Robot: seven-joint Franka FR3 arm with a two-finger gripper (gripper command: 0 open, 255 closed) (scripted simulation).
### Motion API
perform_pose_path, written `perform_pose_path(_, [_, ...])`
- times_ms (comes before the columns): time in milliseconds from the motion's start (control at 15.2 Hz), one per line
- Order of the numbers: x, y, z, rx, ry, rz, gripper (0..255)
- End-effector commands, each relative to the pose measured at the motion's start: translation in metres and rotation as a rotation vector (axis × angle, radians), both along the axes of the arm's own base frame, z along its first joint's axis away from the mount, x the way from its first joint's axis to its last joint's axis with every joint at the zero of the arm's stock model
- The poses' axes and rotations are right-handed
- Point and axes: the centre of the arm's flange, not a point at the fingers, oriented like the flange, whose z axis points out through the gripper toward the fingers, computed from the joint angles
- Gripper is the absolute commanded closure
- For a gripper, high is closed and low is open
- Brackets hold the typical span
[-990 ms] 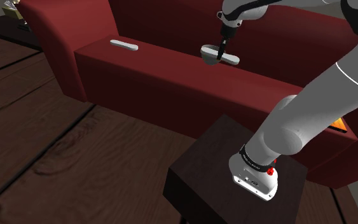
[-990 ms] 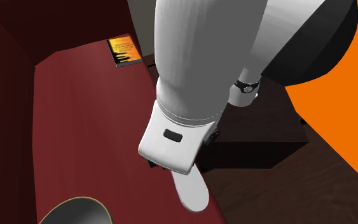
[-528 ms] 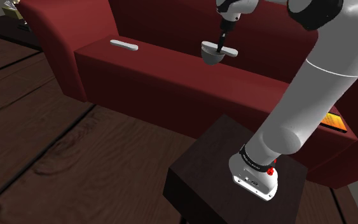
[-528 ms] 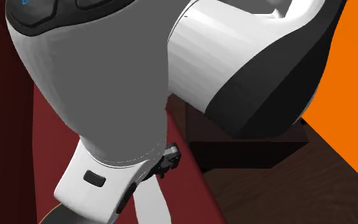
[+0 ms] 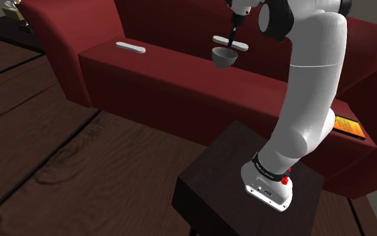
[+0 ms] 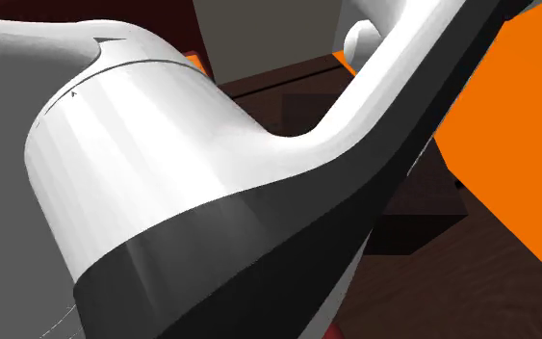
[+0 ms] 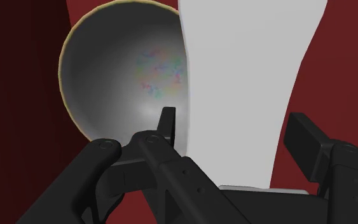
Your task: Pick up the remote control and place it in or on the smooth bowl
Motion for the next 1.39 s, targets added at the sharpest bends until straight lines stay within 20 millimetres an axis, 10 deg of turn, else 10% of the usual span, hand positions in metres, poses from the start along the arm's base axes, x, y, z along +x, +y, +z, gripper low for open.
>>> perform_pose_path(0, [0.015, -0.023, -0.004, 0.002, -0.001, 0.003, 255])
perform_pose_path(264, [0.046, -0.07, -0.003, 0.002, -0.001, 0.003, 255])
perform_pose_path(1320, [0.046, -0.07, -0.078, 0.002, -0.001, 0.003, 255])
